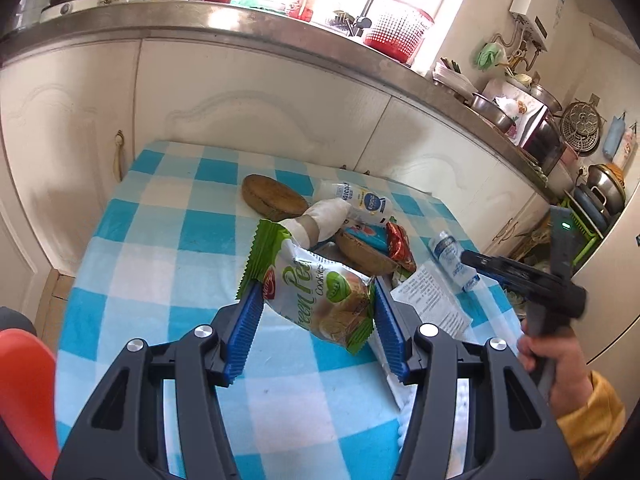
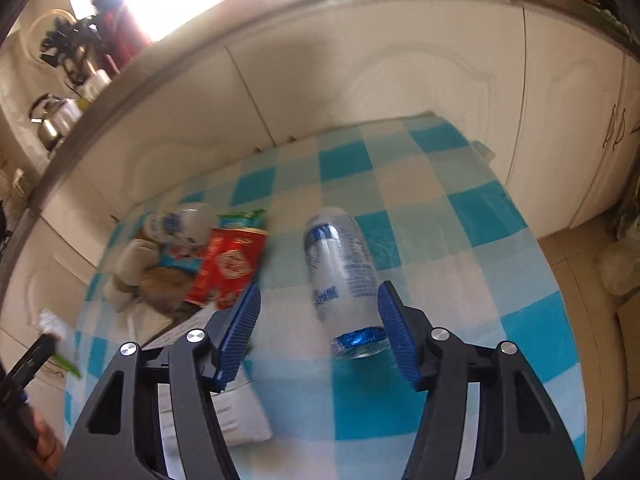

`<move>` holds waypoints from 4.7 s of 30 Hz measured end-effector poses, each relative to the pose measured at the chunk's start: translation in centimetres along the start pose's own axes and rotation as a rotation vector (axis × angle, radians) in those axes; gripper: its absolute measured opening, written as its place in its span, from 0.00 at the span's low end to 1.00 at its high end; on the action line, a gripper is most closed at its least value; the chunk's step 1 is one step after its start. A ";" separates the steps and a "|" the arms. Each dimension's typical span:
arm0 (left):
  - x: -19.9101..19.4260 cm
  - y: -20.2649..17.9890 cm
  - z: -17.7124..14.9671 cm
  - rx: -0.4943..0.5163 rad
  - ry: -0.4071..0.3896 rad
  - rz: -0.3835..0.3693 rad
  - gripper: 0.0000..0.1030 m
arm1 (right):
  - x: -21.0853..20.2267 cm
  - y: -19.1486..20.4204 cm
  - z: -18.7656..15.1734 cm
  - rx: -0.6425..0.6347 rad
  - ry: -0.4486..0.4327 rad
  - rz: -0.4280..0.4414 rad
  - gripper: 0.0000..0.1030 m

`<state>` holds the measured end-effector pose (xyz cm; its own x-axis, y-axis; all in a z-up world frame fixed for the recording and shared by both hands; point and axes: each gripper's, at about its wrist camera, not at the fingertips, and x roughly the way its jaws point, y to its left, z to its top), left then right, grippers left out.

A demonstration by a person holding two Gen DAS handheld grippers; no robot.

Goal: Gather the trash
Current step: 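Grasp the green snack wrapper with the left tool while the right tool grasps the white can, then carry the wrapper and can to the red bucket and open both tools, then return to the table and grasp the white foam net with the right tool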

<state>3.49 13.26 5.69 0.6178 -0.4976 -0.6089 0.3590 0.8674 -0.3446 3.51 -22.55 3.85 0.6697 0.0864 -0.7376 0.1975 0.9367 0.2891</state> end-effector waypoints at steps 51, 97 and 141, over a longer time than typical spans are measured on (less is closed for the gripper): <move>-11.7 10.5 -5.5 -0.132 -0.042 0.243 0.55 | -8.0 19.4 -6.5 -0.297 -0.011 0.373 0.42; -16.1 13.0 -5.8 -0.221 -0.082 0.377 0.87 | -9.5 25.1 -12.1 -0.390 0.056 0.599 0.85; 11.6 -1.4 4.6 0.330 0.175 0.088 0.69 | -5.5 8.3 -12.1 -0.084 0.081 0.346 0.85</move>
<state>13.40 6.22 2.39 0.5378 -0.3880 -0.7485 0.5333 0.8442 -0.0544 -7.22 -11.19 2.94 0.6267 0.4265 -0.6522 -0.0927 0.8717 0.4811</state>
